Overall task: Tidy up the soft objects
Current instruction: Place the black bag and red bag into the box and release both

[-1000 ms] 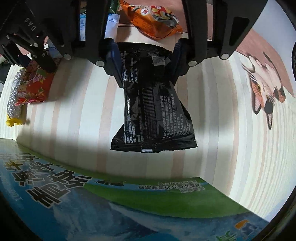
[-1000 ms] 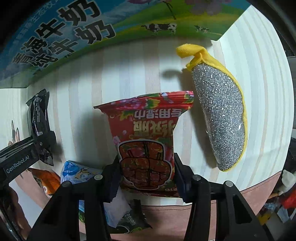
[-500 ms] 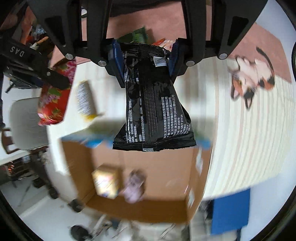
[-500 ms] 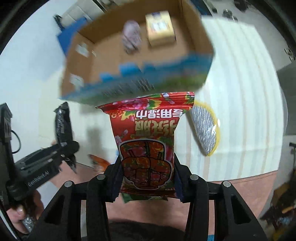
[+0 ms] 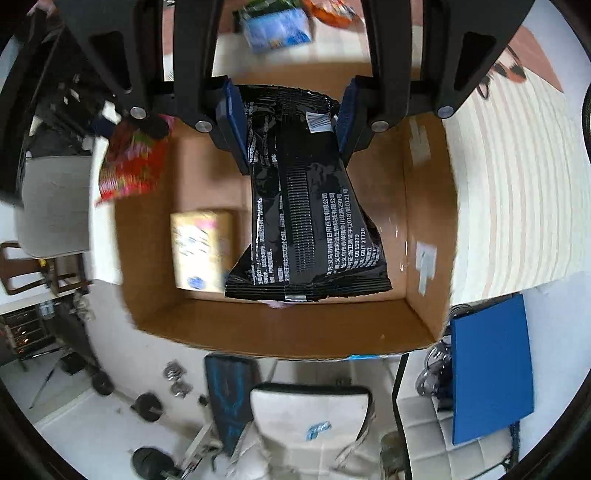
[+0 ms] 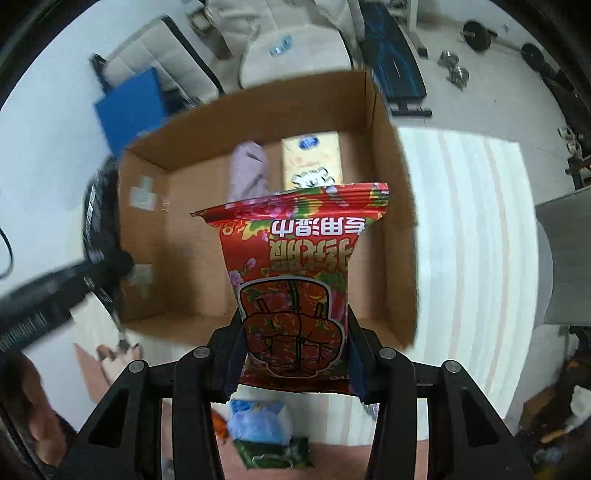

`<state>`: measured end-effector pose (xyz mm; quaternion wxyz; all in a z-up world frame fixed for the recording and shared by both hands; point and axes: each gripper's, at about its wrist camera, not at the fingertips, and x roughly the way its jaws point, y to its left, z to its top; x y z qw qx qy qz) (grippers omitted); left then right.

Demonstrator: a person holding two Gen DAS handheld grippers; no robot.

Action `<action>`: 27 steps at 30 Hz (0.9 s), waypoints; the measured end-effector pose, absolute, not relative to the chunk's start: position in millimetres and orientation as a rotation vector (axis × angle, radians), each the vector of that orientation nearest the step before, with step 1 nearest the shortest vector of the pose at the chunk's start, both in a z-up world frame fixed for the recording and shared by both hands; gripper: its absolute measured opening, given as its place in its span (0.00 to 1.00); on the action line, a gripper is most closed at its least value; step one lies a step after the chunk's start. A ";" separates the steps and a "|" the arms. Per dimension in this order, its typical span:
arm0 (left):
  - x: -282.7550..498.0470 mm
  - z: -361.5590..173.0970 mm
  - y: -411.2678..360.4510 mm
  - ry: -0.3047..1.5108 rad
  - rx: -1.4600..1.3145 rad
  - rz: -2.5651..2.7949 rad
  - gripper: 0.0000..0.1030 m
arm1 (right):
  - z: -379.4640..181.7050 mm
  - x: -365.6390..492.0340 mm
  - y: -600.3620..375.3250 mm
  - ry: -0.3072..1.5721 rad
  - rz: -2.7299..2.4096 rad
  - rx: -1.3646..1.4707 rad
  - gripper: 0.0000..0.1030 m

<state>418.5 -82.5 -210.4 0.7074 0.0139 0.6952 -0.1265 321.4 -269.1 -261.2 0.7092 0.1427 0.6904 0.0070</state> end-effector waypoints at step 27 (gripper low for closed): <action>499.2 -353.5 -135.5 1.739 0.237 -0.188 0.43 | -379.7 364.4 -245.3 1.764 -0.050 0.203 0.48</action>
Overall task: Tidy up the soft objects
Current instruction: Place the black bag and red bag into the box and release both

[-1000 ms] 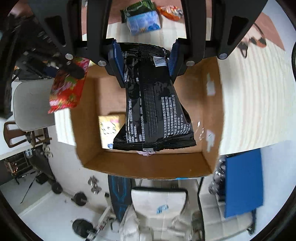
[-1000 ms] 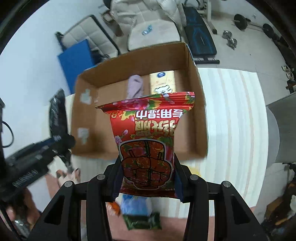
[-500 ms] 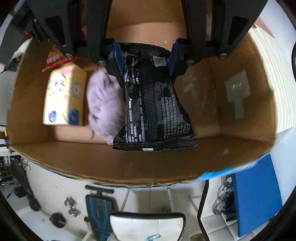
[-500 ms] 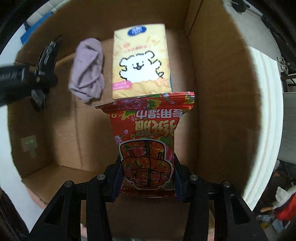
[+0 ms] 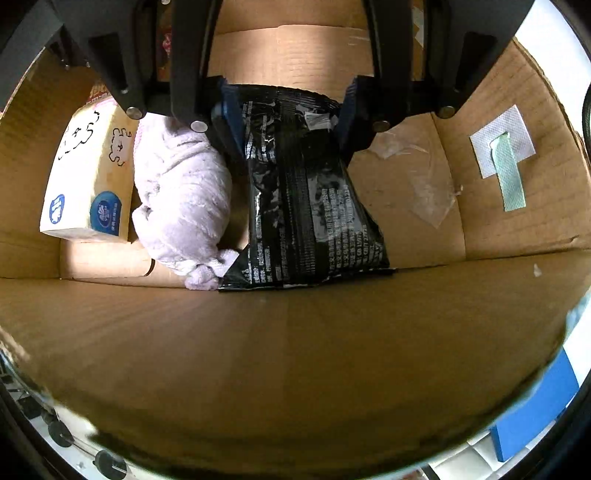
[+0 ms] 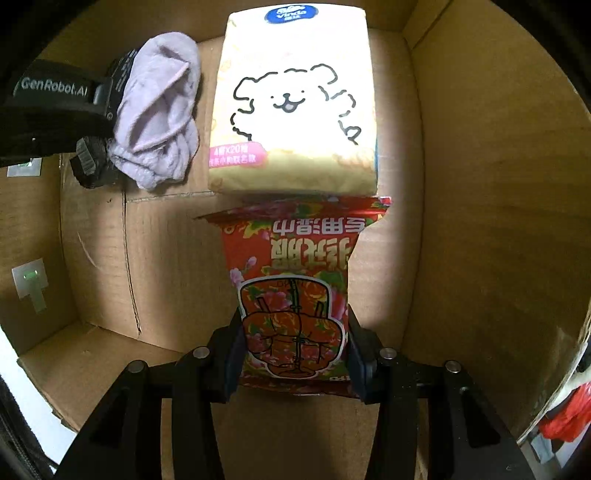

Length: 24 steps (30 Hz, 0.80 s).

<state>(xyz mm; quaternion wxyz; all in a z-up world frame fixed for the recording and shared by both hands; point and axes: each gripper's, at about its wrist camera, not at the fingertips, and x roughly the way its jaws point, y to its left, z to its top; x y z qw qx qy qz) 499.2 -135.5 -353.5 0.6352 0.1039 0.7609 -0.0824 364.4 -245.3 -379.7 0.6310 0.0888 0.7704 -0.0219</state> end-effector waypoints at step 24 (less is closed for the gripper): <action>394.7 -184.9 -62.2 1.436 0.112 -0.218 0.99 | -234.7 327.1 -244.3 1.492 -0.032 0.148 1.00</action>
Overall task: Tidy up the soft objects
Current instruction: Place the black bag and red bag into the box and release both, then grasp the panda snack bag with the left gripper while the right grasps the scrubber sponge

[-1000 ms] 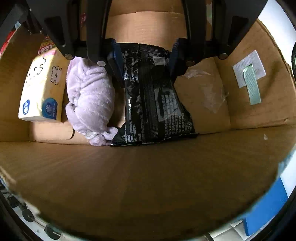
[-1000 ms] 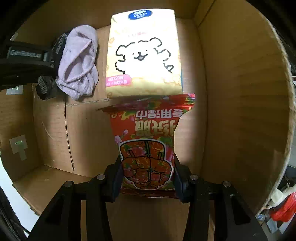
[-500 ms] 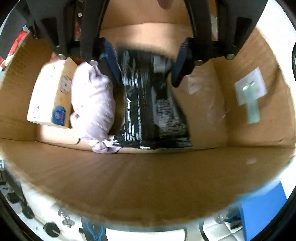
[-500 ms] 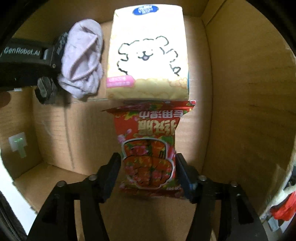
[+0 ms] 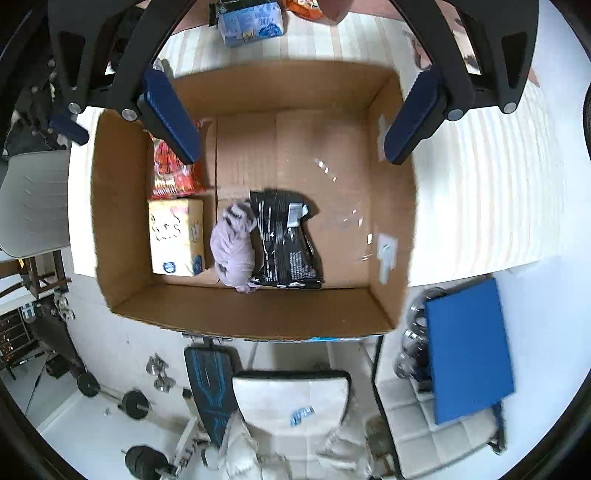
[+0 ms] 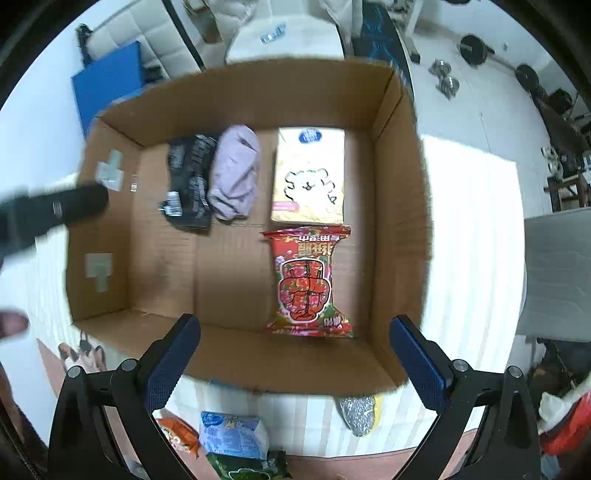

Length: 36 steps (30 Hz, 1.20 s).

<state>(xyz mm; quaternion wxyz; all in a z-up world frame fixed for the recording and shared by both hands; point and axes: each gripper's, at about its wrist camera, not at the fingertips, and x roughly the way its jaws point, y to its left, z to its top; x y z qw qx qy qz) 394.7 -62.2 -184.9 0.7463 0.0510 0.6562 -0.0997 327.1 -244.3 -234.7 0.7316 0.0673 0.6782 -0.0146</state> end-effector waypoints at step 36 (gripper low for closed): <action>152.5 -381.5 42.4 1.824 -0.412 0.001 0.50 | -356.2 199.6 -305.1 1.583 -0.023 0.181 0.73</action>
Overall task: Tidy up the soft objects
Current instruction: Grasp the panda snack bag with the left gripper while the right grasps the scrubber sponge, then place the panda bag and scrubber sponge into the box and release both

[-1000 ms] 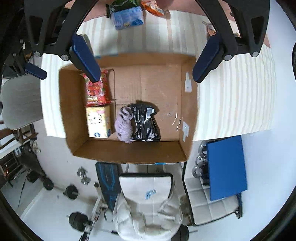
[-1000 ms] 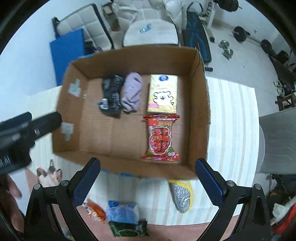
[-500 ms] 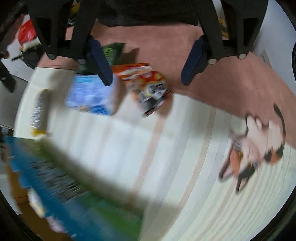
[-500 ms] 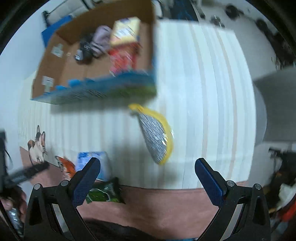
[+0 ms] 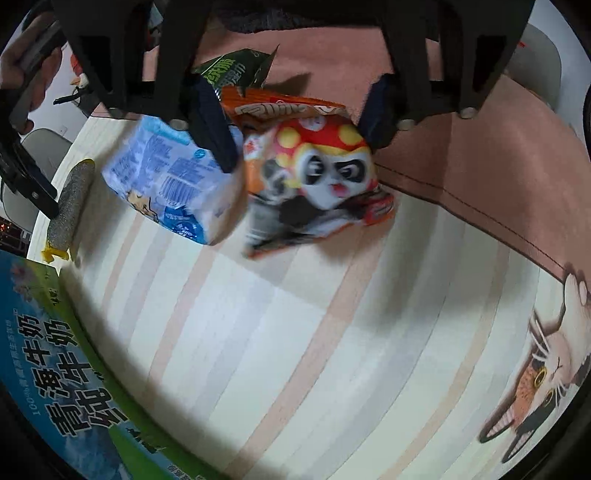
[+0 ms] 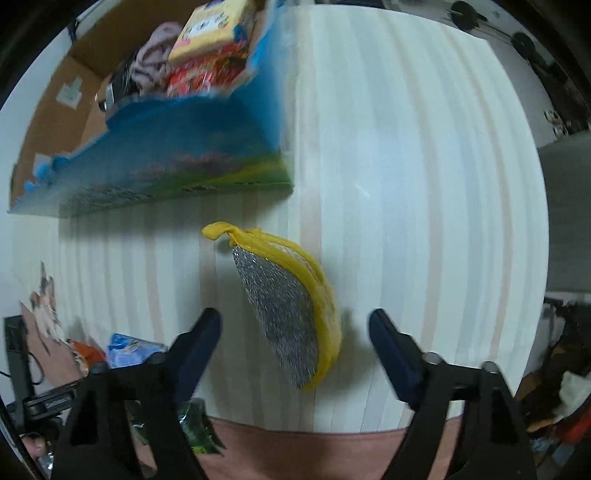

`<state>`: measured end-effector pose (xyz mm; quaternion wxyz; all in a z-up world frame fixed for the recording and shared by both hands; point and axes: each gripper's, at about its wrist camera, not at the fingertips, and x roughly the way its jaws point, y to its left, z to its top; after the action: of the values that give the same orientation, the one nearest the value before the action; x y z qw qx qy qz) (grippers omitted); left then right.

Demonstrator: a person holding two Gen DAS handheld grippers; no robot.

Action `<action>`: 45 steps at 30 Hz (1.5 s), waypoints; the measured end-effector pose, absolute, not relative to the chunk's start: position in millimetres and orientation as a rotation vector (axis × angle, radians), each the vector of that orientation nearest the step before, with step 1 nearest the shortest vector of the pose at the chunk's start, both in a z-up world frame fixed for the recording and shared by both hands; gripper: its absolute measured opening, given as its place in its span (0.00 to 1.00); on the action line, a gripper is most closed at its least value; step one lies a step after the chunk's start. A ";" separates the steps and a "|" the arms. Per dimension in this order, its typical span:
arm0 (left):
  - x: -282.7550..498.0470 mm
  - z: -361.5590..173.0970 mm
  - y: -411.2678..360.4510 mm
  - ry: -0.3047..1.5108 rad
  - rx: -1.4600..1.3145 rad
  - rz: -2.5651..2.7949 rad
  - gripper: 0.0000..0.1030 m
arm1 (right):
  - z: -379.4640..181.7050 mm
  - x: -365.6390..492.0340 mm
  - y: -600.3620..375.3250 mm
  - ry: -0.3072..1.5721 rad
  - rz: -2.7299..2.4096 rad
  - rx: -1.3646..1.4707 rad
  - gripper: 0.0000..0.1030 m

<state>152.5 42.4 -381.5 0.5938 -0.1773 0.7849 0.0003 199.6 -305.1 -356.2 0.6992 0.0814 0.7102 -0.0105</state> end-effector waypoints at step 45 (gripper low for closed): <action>423.1 -168.6 -41.2 1.396 0.144 -0.196 0.40 | -191.2 313.6 -229.9 1.401 0.143 0.399 0.46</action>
<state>423.1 -41.2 -168.6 0.7593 0.0663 0.6410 -0.0899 313.6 -229.9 -191.2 0.7439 0.1822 0.6397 0.0655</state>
